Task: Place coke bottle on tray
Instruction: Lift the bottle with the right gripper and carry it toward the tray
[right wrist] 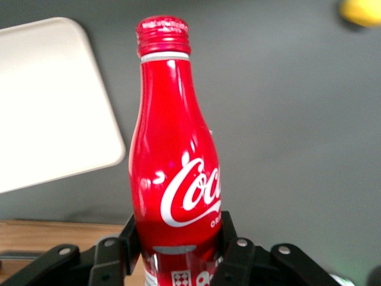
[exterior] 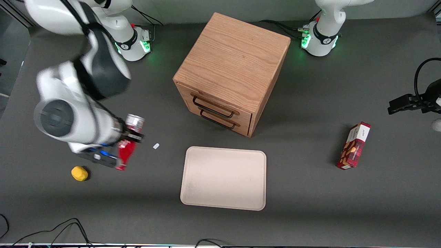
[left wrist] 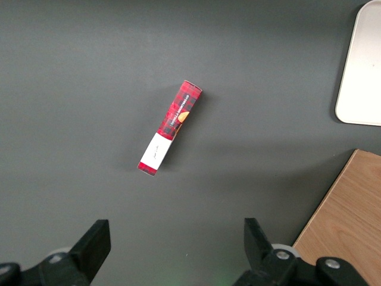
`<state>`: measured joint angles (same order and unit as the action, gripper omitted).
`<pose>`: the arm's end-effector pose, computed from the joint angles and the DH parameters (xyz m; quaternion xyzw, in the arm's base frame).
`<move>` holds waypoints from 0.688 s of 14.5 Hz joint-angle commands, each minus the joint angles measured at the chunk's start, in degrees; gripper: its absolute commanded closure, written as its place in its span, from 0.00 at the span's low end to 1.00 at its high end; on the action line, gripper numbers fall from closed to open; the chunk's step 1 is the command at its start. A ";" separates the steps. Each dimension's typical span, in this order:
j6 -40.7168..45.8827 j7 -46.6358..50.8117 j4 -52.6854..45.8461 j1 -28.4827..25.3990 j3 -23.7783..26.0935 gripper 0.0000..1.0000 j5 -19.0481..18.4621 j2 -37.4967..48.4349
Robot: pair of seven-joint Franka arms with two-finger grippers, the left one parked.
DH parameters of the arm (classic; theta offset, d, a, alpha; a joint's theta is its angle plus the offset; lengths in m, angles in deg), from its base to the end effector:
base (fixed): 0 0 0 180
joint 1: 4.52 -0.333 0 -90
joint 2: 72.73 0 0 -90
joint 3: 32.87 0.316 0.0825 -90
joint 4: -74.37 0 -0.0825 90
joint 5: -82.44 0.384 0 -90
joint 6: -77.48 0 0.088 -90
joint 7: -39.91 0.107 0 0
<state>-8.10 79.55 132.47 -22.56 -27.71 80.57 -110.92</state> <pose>0.6684 0.2604 0.4499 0.9845 -0.1490 -0.0851 0.0376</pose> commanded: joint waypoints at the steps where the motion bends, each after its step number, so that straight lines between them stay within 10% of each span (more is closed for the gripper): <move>1: -9.21 -0.44 -7.12 -3.48 -0.68 1.00 0.20 -9.51; 10: -24.10 -7.03 -6.94 -7.62 -1.91 1.00 -0.41 -21.74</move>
<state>-31.34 74.22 128.76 -29.03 -28.60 80.46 -130.44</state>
